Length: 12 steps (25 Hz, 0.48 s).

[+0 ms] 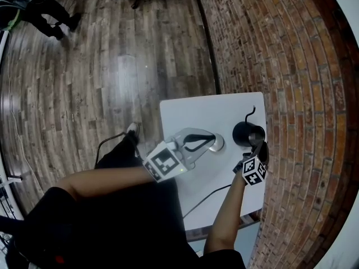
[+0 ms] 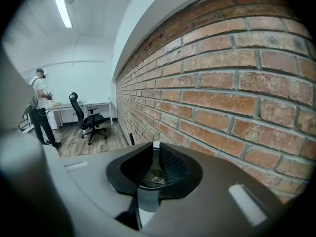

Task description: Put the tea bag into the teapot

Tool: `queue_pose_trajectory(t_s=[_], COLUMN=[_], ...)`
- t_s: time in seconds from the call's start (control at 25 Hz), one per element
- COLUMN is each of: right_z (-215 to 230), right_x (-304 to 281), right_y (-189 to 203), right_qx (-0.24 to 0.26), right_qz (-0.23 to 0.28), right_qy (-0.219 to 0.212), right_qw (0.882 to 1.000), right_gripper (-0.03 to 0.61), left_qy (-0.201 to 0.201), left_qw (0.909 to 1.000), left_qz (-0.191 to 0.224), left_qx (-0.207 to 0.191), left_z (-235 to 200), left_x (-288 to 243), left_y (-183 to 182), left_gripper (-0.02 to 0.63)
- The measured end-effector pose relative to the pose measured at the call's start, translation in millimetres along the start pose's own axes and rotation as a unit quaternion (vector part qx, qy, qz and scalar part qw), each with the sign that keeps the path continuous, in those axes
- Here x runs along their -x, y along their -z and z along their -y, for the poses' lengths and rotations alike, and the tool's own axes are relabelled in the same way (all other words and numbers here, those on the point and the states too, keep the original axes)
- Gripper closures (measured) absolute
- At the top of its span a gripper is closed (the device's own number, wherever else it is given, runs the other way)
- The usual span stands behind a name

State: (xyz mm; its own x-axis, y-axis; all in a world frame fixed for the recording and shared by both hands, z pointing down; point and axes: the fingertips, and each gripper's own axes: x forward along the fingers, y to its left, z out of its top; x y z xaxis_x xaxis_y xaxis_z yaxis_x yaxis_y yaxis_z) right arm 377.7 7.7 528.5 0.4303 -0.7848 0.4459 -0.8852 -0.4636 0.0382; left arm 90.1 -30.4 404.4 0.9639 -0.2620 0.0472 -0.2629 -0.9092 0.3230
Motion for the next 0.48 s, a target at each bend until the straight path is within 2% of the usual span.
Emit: queue_pose_trajectory(t_s=[0.24, 0.48], right_z=[-11, -19], right_x=[25, 45], right_y=[-17, -25], right_qx=[-0.008, -0.005], right_qz=[0.022, 0.038], right_qy=[-0.008, -0.001], right_qw=[1.000, 0.999], right_gripper=[0.543, 0.575], left_qy=[-0.005, 0.005], left_qw=[0.9999, 0.9999], left_qz=[-0.003, 0.007], left_qx=[-0.009, -0.014], left_z=[-1, 3], left_x=[5, 5], left_y=[1, -7], left_gripper=[0.615, 0.615])
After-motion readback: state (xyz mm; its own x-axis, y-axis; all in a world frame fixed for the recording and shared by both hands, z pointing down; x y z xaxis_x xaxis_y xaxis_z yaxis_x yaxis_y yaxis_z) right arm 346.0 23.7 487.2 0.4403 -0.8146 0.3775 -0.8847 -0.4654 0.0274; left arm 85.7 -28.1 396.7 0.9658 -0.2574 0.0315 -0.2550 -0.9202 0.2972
